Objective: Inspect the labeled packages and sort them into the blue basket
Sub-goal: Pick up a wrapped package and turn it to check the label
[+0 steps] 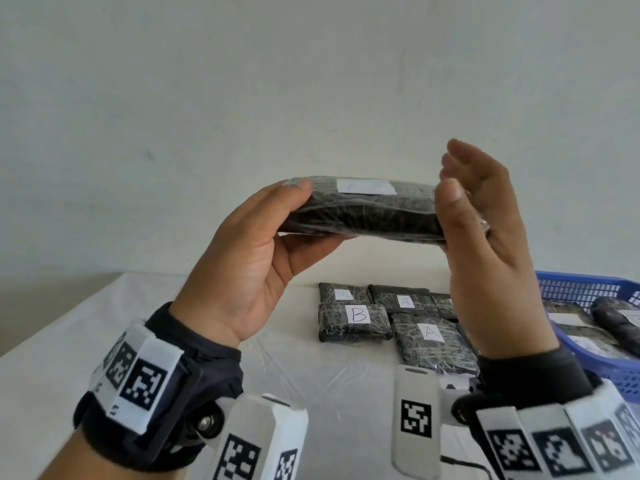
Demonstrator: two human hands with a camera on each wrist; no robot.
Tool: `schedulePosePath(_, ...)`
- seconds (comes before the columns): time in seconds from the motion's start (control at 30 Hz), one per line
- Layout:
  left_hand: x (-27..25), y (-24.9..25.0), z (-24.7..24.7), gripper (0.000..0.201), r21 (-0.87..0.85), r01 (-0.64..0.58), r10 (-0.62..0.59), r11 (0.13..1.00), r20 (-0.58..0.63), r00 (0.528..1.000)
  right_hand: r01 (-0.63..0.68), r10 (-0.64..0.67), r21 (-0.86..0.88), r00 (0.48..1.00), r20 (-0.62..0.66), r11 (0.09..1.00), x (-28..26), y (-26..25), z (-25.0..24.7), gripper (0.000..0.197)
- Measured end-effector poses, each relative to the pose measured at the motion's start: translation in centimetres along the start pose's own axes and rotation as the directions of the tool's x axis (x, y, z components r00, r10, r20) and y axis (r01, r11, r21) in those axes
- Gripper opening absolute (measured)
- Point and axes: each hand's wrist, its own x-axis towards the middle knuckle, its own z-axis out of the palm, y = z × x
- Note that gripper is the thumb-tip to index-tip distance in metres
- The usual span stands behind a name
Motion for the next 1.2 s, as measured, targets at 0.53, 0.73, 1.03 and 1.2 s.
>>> schedulePosePath(0.53,0.5,-1.6,-0.6,0.023,0.331,-0.199,0.212,0.923,-0.004,0.977,-0.226,0.22,0.223,0.974,0.054,0.948,-0.1,-0.8,0.9,0.029)
schedulePosePath(0.73,0.4,-2.5,-0.2,0.027,0.308,-0.2,0.23,0.93,-0.063,0.971,-0.21,0.21,0.185,0.978,0.024,0.96,-0.3,-1.4,1.2,0.014)
schedulePosePath(1.03,0.0,-2.5,0.2,0.039,0.387,-0.292,0.356,0.875,-0.104,0.929,-0.147,0.147,0.017,0.989,-0.031,0.989,-0.8,-2.3,2.0,0.029)
schedulePosePath(1.2,-0.2,-2.5,0.6,0.046,0.438,-0.352,0.43,0.827,-0.09,0.898,-0.118,0.119,0.019,0.99,-0.082,0.993,-0.9,-1.8,2.4,0.044)
